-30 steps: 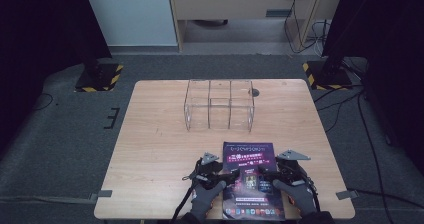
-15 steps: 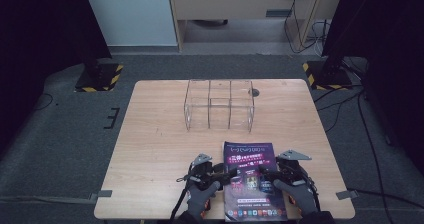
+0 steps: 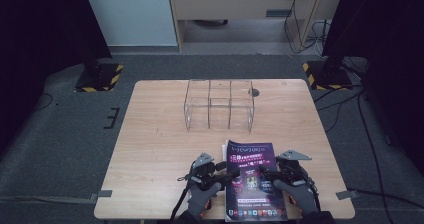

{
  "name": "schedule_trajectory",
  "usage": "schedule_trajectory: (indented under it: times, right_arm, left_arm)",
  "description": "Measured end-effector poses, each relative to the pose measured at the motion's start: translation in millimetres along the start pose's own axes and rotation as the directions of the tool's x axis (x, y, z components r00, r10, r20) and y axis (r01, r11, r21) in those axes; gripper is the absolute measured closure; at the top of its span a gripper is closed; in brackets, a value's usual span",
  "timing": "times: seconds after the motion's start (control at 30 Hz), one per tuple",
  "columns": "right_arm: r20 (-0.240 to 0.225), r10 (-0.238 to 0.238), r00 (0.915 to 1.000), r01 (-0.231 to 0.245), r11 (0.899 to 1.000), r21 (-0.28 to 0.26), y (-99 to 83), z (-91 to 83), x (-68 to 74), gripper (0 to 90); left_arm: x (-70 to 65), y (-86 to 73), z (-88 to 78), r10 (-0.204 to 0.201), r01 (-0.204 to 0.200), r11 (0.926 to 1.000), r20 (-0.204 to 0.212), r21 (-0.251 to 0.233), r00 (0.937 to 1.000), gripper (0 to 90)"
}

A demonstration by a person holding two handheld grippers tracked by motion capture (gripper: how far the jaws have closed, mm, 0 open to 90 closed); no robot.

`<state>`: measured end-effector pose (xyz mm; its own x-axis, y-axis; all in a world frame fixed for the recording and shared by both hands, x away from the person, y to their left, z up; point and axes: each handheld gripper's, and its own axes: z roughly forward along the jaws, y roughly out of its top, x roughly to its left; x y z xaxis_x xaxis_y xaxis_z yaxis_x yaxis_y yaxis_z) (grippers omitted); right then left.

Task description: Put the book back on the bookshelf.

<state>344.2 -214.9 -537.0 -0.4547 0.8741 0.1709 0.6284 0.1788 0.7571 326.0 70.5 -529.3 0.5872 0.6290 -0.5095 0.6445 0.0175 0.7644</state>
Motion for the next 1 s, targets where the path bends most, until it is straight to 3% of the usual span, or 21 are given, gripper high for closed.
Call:
schedule_trajectory:
  times: [0.23, 0.4, 0.57, 0.8, 1.0]
  right_arm:
    - [-0.002, -0.008, 1.0000, 0.008, 1.000, 0.001, 0.0, -0.1, -0.7, 20.2]
    - [0.007, -0.003, 1.0000, 0.003, 1.000, 0.002, -0.6, -1.3, -1.8, 20.6]
    - [0.010, -0.007, 0.9999, 0.007, 1.000, -0.001, -0.9, -1.9, -3.5, 20.8]
    - [0.016, -0.026, 0.9995, 0.025, 1.000, 0.007, -0.8, -1.6, -2.6, 20.8]
    - [0.016, -0.023, 0.9996, 0.023, 1.000, 0.007, -0.7, -1.6, -2.8, 20.9]
  left_arm:
    - [-5.0, 2.0, 3.5, 0.043, -0.043, 0.9990, -0.012, 0.009, 0.9990, 27.7]
    - [-1.0, 2.0, 7.7, 0.011, -0.011, 0.9999, -0.029, -0.009, 0.9995, 27.9]
    - [2.7, 6.0, 10.2, 0.012, -0.013, 0.9998, -0.047, -0.016, 0.9988, 28.2]
    - [3.9, 4.8, 13.2, 0.043, -0.036, 0.9978, -0.132, 0.056, 0.9904, 28.8]
    - [6.3, 4.5, 16.5, 0.060, -0.046, 0.9947, -0.160, 0.092, 0.9852, 29.1]
